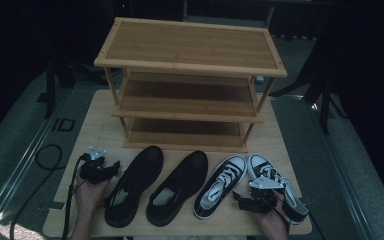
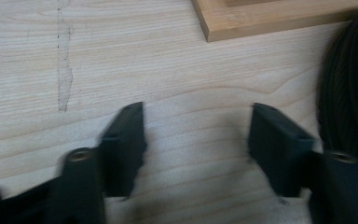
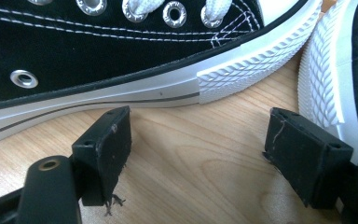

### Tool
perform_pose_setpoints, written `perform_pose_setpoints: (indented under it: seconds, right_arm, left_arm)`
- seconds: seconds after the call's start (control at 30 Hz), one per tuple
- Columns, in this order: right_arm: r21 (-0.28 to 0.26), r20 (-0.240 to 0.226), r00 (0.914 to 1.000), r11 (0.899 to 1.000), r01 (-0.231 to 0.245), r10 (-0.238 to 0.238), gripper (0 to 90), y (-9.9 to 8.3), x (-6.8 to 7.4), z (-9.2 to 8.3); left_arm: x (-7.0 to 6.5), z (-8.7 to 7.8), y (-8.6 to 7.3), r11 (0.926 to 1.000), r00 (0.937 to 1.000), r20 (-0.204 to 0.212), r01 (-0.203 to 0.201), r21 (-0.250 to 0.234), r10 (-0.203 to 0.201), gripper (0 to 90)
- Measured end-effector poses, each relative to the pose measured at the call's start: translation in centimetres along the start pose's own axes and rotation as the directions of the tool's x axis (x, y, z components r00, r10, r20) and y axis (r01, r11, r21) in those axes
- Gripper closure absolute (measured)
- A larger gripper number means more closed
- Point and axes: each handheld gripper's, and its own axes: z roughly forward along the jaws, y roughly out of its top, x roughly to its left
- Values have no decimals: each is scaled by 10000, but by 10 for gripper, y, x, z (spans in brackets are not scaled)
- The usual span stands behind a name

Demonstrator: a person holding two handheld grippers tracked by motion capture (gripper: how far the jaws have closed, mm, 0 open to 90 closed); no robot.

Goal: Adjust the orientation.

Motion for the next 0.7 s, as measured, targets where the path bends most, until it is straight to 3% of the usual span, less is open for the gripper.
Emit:
perform_pose_setpoints:
  seconds: [0.07, 0.17, 0.2, 0.4, 0.6, 0.7]
  right_arm:
    - [0, -6, 10000, 10000, 3, -3, 225, 0, 0, 0]
    - [0, -16, 10000, 10000, 10, -10, 226, 0, 0, 0]
    - [0, -16, 10000, 10000, 11, -11, 226, 0, 0, 0]
    - [2, -14, 10000, 10000, 14, -14, 226, 0, 0, 0]
    - [3, -11, 10000, 10000, 9, -9, 226, 0, 0, 0]
    - [0, -10, 10000, 10000, 13, -13, 226, 0, 0, 0]
  left_arm:
    - [1, -4, 2, 9994, 9998, 151, -113, 327, 108, 540]
    - [3, -11, 6, 9993, 9973, 727, -115, 353, 89, 662]
    - [3, -15, 8, 9990, 9949, 984, -260, 359, 223, 700]
    - [-1, -30, 13, 9915, 9817, 1608, -1134, 634, 1020, 834]
    - [-1, -40, 17, 9890, 9744, 1941, -1292, 726, 1131, 860]
    - [0, -45, 22, 9890, 9671, 2294, -1294, 716, 1099, 848]
